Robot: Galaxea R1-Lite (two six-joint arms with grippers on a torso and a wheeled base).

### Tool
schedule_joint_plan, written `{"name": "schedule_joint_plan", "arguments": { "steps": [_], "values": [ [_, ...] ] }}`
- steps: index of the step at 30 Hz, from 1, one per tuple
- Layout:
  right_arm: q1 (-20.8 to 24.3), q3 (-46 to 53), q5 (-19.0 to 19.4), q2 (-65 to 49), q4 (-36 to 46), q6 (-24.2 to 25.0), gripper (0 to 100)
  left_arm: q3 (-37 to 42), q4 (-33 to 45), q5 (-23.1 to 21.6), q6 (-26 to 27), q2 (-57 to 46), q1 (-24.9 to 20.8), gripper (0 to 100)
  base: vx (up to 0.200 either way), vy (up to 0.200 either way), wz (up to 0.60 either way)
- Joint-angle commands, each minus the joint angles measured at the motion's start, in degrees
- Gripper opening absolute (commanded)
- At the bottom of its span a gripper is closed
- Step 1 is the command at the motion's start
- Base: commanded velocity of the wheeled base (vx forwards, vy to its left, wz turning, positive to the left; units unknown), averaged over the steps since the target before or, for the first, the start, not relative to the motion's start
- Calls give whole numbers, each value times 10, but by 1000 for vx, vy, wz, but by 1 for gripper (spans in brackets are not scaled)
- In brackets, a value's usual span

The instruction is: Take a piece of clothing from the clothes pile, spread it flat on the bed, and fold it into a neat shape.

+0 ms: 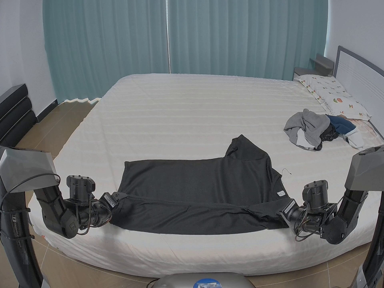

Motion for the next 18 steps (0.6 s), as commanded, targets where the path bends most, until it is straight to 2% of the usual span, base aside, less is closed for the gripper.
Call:
{"name": "schedule_joint_plan", "arguments": {
  "steps": [1, 4, 5, 11, 14, 18],
  "values": [
    [8, 12, 0, -2, 2, -6, 0, -1, 0, 0, 0, 1, 0, 100, 0, 0, 0],
    [6, 14, 0, 3, 9, -14, 0, -2, 0, 0, -1, 1, 0, 100, 0, 0, 0],
    [6, 15, 0, 3, 15, -15, 100, -2, 0, 0, -1, 1, 0, 100, 0, 0, 0],
    [4, 16, 0, -12, 36, -30, 100, -3, 0, 0, -2, 1, 0, 100, 0, 0, 0],
    [-12, 16, -1, -47, 38, -34, 100, -3, 0, 0, -2, 1, 0, 100, 0, 0, 0],
    [-55, 10, 1, -95, 60, -53, 100, -3, 0, 0, -2, 1, 0, 100, 0, 0, 0]
  ]
}}
